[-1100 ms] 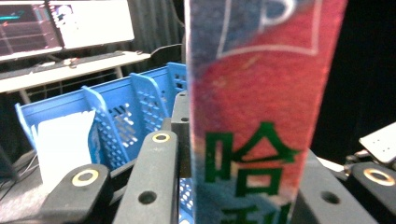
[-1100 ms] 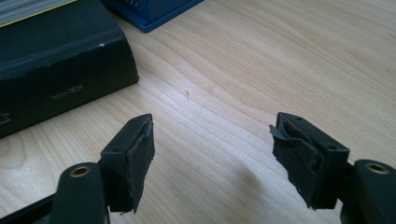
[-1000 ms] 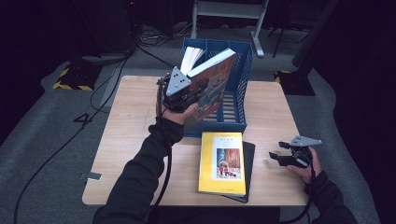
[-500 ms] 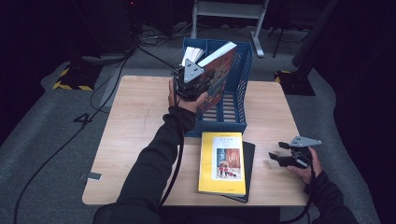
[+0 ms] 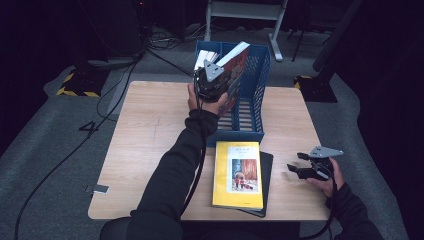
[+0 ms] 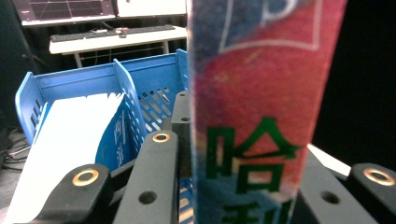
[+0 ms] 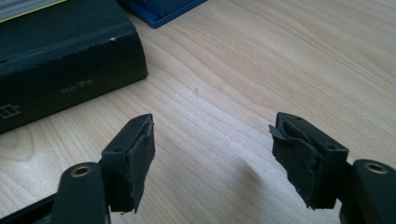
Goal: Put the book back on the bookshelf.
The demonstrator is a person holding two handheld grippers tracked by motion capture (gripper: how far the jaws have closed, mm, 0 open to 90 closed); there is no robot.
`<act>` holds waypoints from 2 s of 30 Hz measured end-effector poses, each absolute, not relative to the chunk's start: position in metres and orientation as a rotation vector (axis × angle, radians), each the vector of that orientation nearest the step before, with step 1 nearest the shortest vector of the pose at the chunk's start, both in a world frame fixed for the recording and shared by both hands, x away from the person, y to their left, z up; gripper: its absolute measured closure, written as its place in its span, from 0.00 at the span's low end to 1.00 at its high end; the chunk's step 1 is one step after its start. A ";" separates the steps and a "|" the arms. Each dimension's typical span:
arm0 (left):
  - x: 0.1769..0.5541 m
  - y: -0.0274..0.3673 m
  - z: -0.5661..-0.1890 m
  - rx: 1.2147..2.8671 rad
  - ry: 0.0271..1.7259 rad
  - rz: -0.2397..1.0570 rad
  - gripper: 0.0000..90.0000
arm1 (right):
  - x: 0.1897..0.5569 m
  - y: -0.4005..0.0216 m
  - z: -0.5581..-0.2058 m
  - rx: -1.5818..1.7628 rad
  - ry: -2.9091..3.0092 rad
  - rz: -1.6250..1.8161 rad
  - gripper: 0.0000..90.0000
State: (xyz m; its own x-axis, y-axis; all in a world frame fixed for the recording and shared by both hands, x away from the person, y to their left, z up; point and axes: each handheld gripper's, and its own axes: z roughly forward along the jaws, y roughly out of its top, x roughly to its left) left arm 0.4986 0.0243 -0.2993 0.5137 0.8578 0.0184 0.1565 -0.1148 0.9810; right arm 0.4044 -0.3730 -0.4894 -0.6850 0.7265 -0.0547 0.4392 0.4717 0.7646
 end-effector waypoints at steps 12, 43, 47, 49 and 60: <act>0.525 0.004 -0.305 1.568 0.987 0.778 0.83 | 0.404 -0.371 -0.490 0.974 2.366 1.072 0.34; 0.556 -0.018 -0.345 1.516 1.099 0.807 0.83 | 0.403 -0.371 -0.490 0.953 2.384 1.072 0.34; 0.556 -0.018 -0.354 1.522 1.094 0.796 0.83 | 0.403 -0.371 -0.490 0.948 2.388 1.071 0.34; 0.555 -0.018 -0.357 1.524 1.094 0.793 0.82 | 0.403 -0.371 -0.490 0.947 2.388 1.072 0.34; 0.552 -0.013 -0.372 1.542 1.097 0.751 0.82 | 0.403 -0.370 -0.490 0.942 2.391 1.071 0.34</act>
